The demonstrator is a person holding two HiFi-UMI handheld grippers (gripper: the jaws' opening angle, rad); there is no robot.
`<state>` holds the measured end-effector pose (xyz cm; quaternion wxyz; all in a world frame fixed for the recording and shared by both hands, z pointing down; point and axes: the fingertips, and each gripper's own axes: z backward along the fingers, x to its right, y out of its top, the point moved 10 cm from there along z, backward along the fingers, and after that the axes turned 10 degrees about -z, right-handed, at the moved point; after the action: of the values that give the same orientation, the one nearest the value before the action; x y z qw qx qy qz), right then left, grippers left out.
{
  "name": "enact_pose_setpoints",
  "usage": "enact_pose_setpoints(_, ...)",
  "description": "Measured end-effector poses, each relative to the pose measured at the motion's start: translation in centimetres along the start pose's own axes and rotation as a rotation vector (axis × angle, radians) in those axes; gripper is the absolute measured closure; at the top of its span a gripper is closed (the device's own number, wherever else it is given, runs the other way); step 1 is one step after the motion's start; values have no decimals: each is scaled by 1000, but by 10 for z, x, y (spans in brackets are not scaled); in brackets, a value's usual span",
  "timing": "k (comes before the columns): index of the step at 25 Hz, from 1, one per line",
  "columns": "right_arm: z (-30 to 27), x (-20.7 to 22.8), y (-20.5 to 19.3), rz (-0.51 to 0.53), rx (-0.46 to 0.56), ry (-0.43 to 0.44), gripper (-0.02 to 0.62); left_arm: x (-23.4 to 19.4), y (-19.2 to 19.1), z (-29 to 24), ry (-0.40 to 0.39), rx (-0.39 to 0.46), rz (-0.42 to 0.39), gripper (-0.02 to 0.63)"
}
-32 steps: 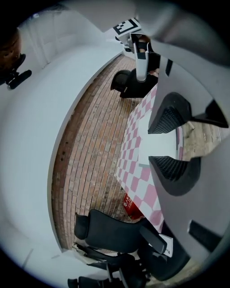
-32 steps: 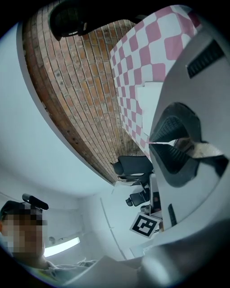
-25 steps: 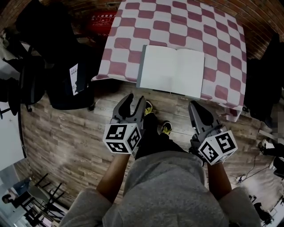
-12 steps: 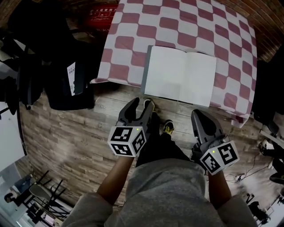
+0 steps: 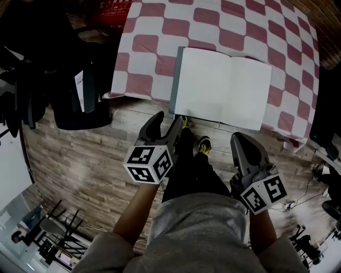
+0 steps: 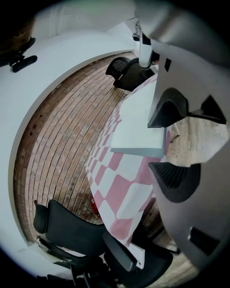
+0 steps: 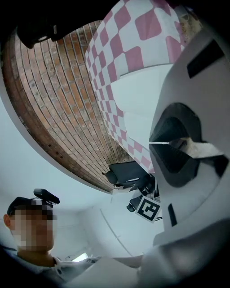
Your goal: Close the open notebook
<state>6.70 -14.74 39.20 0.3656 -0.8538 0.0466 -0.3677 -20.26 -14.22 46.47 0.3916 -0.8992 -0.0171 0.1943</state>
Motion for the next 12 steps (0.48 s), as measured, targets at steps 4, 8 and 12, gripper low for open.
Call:
enact_pose_setpoints(4,-5,5,-11,-17,-24,-10,563,-7,-4,-8,-17,-19,7,365)
enact_pose_setpoints(8,-14,8,-22,-34,-52,-17,563,-12,-10,-15,-64,-25,33,357)
enact_pose_setpoints(12,-18,12,-30,-57,-57,-39,563,-11,-10,-20,-97,-34,49,353)
